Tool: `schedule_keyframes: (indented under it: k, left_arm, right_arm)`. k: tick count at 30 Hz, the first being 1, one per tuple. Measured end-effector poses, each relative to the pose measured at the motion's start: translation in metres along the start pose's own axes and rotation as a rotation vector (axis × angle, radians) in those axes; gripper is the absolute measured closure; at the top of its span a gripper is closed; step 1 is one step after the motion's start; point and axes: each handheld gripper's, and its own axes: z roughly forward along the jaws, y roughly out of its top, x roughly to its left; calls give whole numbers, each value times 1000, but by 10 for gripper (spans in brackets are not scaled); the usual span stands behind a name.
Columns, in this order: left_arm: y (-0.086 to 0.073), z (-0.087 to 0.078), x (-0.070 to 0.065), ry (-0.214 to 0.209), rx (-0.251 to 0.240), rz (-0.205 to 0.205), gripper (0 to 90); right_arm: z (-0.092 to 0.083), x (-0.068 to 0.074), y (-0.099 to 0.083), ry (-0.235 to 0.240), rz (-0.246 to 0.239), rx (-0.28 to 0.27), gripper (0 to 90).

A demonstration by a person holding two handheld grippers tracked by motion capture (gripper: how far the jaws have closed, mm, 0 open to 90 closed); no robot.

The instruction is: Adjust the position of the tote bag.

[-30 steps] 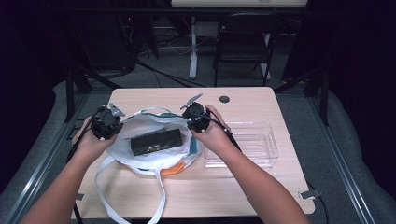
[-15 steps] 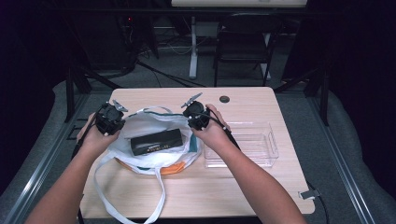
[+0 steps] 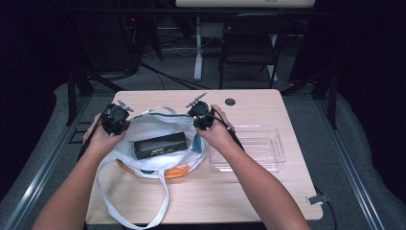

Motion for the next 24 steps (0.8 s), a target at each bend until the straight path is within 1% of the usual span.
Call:
schedule_keyframes:
  k: [1,2,5,10,11,12,13,15,16,18,20,21,24]
  left_arm:
    - [0,1,0,-4,0,-4,877]
    - [1,2,1,-5,1,-6,877]
    - [2,6,1,-9,10,-16,877]
    - [4,11,3,-15,20,-25,877]
    - [4,15,3,-17,25,-29,877]
    - [4,15,3,-17,25,-29,877]
    - [4,18,3,-19,31,-38,877]
    - [4,20,4,-17,38,-34,877]
    - [4,22,3,-18,40,-39,877]
    - [4,25,4,-21,46,-39,878]
    - [4,28,4,-22,56,-34,877]
    - [4,30,4,-23,54,-36,877]
    - [5,34,3,-29,65,-37,877]
  right_arm:
    - [1,-1,0,-2,-5,10,814]
    - [2,-1,0,-6,-3,4,815]
    - [7,-3,1,-16,4,11,814]
    - [15,-5,1,-13,12,8,814]
    - [16,-5,1,-14,9,14,814]
    - [16,-5,1,-14,9,14,814]
    - [18,-6,2,-15,2,28,814]
    - [20,-6,2,-15,6,25,814]
    - [22,-5,2,-13,15,18,814]
    - [26,-6,2,-16,14,27,814]
    - [30,-6,2,-14,23,26,813]
    - [34,-8,3,-24,11,51,813]
    - [37,-10,4,-31,6,61,813]
